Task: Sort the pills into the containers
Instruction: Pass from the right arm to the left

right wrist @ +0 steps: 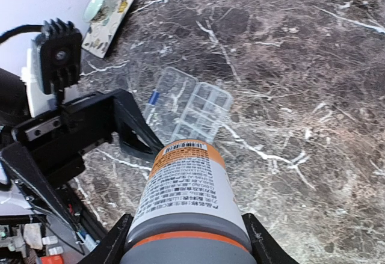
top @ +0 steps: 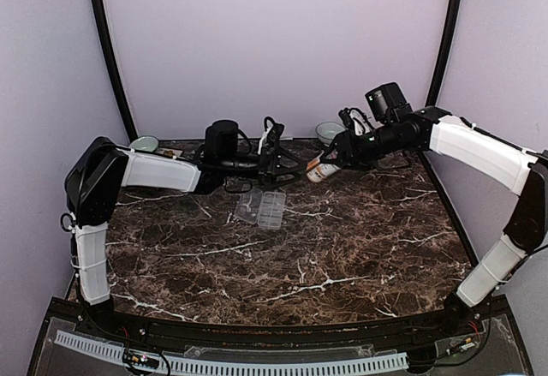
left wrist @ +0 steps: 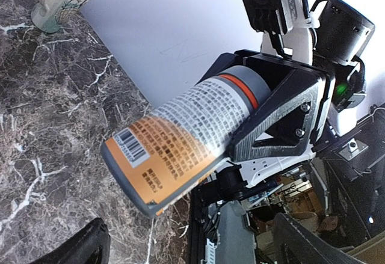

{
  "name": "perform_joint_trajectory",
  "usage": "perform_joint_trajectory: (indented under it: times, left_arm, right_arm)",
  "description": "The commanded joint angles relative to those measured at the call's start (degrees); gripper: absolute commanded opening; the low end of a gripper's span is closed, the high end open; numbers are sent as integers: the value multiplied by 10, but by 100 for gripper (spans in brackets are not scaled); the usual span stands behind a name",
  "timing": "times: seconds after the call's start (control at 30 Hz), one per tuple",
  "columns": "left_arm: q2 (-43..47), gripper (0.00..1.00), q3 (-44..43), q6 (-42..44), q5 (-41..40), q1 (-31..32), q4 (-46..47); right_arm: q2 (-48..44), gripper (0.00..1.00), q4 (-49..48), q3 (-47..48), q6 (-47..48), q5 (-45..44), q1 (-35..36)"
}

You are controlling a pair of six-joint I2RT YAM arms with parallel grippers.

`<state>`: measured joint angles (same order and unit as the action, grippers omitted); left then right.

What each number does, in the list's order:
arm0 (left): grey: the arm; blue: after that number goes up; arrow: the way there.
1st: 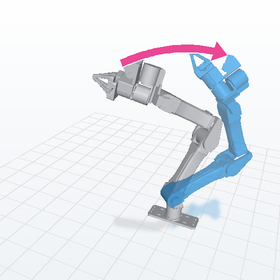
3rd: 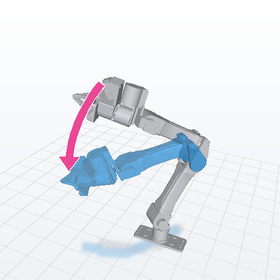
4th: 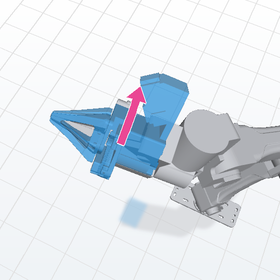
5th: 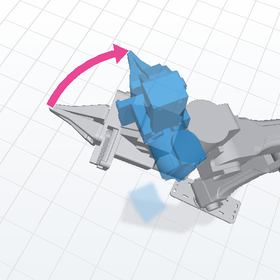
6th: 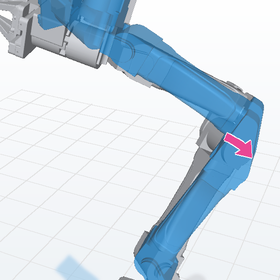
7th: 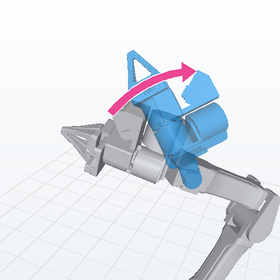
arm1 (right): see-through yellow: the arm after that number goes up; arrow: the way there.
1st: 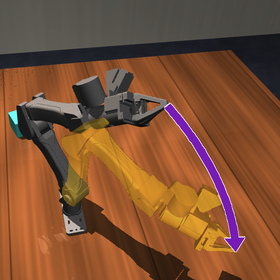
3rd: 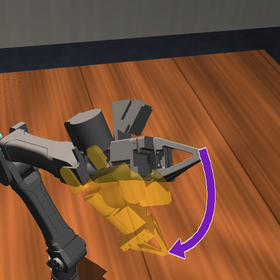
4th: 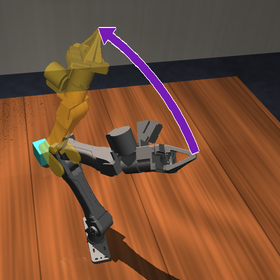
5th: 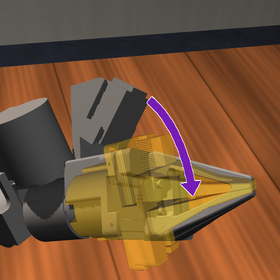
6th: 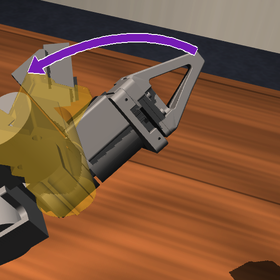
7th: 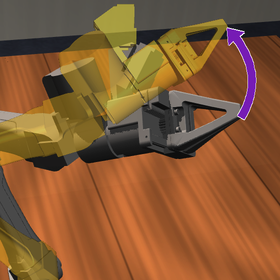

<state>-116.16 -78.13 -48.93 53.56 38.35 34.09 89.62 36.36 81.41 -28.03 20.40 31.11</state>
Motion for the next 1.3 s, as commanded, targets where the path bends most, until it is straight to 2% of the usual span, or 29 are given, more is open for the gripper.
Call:
perform_joint_trajectory:
  times: [0.0,0.2,0.83,1.27]
  left_arm:
    - [-4,96,24,-71,28,-4,116]
    - [-8,96,27,-82,25,-4,131]
    - [-33,95,29,-166,33,-5,257]
    - [-43,86,40,-234,44,-9,361]
  right_arm:
    - [-15,19,-60,0,-24,49,-3]
    - [-25,18,-81,-10,-38,70,-4]
    - [-27,17,-175,-45,-98,156,-3]
    - [-8,17,-212,-54,-117,174,-3]
